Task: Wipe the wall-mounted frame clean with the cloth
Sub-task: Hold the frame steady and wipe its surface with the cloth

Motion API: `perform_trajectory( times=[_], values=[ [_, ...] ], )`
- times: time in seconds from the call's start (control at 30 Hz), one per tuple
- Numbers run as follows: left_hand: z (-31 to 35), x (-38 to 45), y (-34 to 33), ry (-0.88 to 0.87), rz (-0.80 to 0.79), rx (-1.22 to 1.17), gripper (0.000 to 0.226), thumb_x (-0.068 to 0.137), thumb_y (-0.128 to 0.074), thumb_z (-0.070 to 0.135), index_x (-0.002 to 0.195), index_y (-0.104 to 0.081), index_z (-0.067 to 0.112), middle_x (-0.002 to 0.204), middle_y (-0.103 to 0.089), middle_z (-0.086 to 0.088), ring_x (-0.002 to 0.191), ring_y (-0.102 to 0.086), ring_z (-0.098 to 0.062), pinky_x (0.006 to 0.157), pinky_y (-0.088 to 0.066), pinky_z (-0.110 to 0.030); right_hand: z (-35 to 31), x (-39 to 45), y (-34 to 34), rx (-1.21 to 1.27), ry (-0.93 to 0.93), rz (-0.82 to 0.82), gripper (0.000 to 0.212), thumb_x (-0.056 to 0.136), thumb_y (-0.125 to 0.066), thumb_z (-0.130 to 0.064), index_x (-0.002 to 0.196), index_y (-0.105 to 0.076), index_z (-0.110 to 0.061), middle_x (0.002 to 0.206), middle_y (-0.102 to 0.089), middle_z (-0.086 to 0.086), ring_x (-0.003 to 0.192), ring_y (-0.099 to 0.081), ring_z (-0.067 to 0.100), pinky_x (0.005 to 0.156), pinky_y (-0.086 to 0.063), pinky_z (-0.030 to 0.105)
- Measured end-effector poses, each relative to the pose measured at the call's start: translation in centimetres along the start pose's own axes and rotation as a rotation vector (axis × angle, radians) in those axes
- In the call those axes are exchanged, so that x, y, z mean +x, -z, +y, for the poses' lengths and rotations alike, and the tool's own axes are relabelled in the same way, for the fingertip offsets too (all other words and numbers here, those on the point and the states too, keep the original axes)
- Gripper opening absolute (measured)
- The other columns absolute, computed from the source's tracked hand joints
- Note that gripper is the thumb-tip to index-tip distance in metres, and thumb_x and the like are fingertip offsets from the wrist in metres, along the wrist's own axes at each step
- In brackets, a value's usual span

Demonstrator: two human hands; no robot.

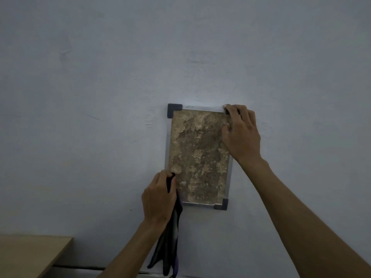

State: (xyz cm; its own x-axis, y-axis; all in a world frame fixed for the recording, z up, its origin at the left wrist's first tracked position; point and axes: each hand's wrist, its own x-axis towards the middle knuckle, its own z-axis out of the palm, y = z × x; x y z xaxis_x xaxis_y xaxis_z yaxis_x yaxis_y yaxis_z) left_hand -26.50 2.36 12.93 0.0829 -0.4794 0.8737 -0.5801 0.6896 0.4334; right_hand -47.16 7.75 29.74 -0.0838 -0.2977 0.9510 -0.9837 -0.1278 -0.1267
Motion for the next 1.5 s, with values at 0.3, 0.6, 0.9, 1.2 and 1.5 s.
perform_trajectory(
  times=[0.3, 0.6, 0.9, 1.2, 1.5],
  values=[
    [-1.0, -3.4, -0.5, 0.044, -0.013, -0.016, 0.01, 0.093, -0.07, 0.021, 0.091, -0.06, 0.017, 0.079, -0.064, 0.004, 0.062, -0.061, -0.014, 0.051, -0.053, -0.035, 0.1, -0.2, -0.4, -0.001, 0.0, 0.027, 0.049, 0.092, -0.056, -0.012, 0.141, -0.053, -0.015, 0.137, -0.051, 0.001, 0.13, -0.041, 0.022, 0.078, -0.055, 0.036],
    [0.4, -2.5, -1.3, 0.154, 0.06, -0.14, 0.004, 0.093, -0.069, 0.015, 0.097, -0.067, 0.014, 0.088, -0.063, 0.007, 0.074, -0.059, -0.006, 0.068, -0.047, -0.015, 0.3, -0.2, -0.7, 0.019, 0.011, 0.048, 0.049, 0.091, -0.056, -0.012, 0.14, -0.054, -0.015, 0.136, -0.052, 0.0, 0.129, -0.042, 0.021, 0.082, -0.057, 0.038],
    [3.3, -3.0, -3.8, 0.005, 0.002, -0.2, 0.007, 0.095, -0.068, 0.012, 0.101, -0.068, 0.01, 0.093, -0.064, 0.001, 0.079, -0.057, -0.005, 0.077, -0.04, -0.001, 0.6, -0.2, -1.1, 0.018, 0.016, 0.064, 0.051, 0.089, -0.056, -0.012, 0.139, -0.054, -0.016, 0.135, -0.052, -0.001, 0.127, -0.042, 0.02, 0.083, -0.058, 0.041],
    [4.0, -2.1, -3.7, 0.13, 0.136, -0.194, 0.007, 0.096, -0.066, 0.01, 0.101, -0.067, 0.006, 0.094, -0.063, -0.002, 0.08, -0.057, -0.008, 0.076, -0.042, -0.006, 0.7, -0.3, -1.3, 0.048, 0.004, 0.078, 0.052, 0.088, -0.054, -0.013, 0.14, -0.054, -0.017, 0.135, -0.051, -0.001, 0.127, -0.041, 0.019, 0.083, -0.057, 0.041],
    [3.3, -0.3, -2.4, 0.158, 0.193, -0.203, 0.008, 0.096, -0.066, 0.012, 0.103, -0.067, 0.009, 0.096, -0.063, 0.0, 0.083, -0.059, -0.01, 0.076, -0.049, -0.017, 0.2, -0.4, -1.3, 0.057, -0.008, 0.08, 0.051, 0.089, -0.054, -0.011, 0.14, -0.054, -0.014, 0.137, -0.052, 0.002, 0.131, -0.041, 0.021, 0.084, -0.057, 0.041]
  ],
)
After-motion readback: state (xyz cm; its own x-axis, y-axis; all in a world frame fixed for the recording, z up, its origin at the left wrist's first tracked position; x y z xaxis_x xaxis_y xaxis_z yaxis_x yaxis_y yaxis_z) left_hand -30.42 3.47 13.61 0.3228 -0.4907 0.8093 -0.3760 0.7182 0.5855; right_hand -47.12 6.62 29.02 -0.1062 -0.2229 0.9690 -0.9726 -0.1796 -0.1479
